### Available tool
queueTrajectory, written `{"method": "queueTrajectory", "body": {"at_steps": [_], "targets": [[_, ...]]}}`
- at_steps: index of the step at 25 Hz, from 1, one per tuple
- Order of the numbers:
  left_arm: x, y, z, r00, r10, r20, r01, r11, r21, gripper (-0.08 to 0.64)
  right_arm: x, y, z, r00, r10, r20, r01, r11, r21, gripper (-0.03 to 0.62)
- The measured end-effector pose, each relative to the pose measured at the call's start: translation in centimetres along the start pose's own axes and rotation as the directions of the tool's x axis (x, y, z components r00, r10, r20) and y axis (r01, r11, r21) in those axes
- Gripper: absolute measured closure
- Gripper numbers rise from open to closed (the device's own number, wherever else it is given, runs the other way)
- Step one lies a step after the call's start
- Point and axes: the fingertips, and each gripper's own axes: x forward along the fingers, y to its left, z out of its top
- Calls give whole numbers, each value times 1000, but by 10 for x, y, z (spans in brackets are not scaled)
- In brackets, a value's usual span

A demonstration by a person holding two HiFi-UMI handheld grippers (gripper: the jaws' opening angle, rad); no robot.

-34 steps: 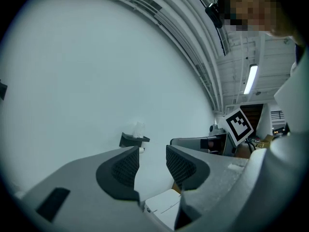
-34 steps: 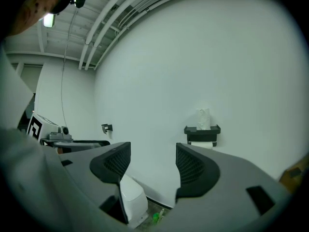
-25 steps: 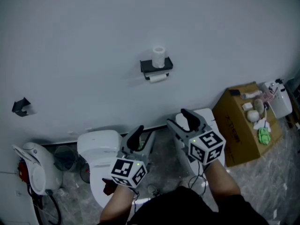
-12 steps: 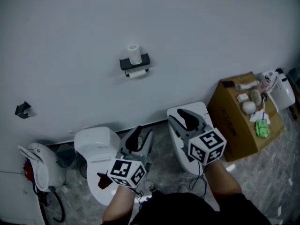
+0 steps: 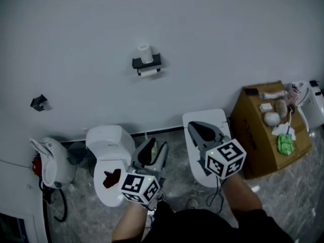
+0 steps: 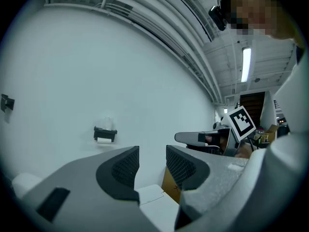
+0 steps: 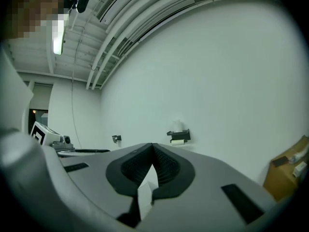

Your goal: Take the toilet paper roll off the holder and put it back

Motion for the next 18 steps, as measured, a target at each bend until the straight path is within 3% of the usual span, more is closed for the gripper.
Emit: {"method": "queueTrajectory", "body": {"at_steps": [8, 18], "targets": [[-39, -8, 3, 996, 94, 4, -94, 995, 20, 397, -8, 34, -13, 994, 103, -19, -103, 995, 1, 594], [-102, 42, -2, 989, 147, 4, -147, 989, -6, 397, 27, 107, -33, 986, 153, -58, -154, 988, -9, 594]]}}
